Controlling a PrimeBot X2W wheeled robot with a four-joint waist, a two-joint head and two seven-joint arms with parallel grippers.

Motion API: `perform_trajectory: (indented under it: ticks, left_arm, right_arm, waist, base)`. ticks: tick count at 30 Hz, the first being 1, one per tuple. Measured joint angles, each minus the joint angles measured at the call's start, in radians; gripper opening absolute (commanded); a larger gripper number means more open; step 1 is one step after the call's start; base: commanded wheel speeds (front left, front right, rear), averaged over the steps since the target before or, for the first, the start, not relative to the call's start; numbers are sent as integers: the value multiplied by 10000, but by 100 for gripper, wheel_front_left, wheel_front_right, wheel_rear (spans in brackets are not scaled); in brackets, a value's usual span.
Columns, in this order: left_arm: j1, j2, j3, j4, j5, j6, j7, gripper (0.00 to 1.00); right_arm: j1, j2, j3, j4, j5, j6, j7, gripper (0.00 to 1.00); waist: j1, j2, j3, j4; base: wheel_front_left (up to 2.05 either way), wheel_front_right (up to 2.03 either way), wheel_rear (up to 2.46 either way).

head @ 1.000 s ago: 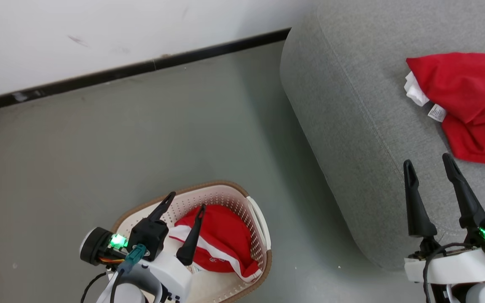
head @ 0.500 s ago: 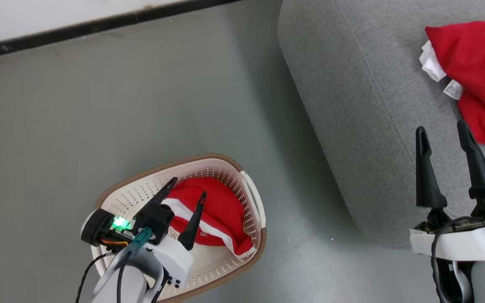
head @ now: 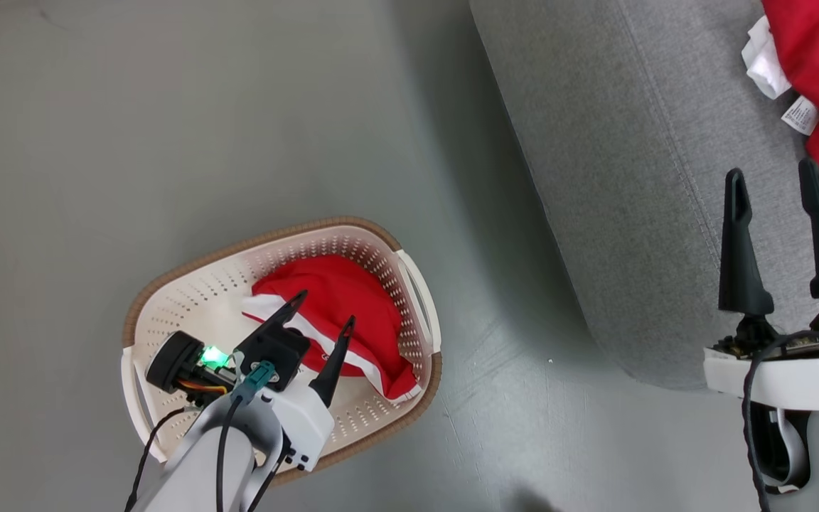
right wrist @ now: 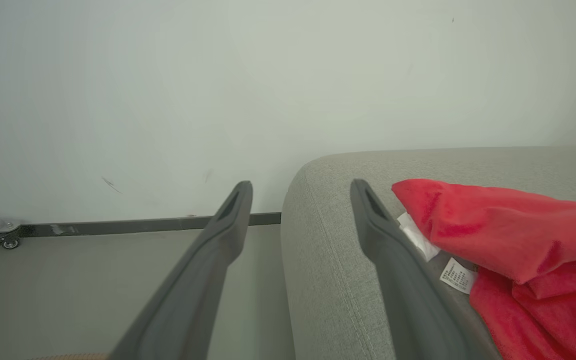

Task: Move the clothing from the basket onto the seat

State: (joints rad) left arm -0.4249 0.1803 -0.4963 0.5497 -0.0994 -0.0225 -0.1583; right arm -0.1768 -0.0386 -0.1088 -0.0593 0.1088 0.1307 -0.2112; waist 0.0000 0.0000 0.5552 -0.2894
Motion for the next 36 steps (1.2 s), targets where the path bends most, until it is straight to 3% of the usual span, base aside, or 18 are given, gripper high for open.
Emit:
perform_trajectory:
  ticks: [36]
  left_arm:
    - [-1833,-253,-165,2140,295,-320,516,100]
  right_arm:
    - [-1554,0,228,443,543,0,-355,100]
  waist:
    - [0,0,2426,-719]
  base:
    - [0,0,0]
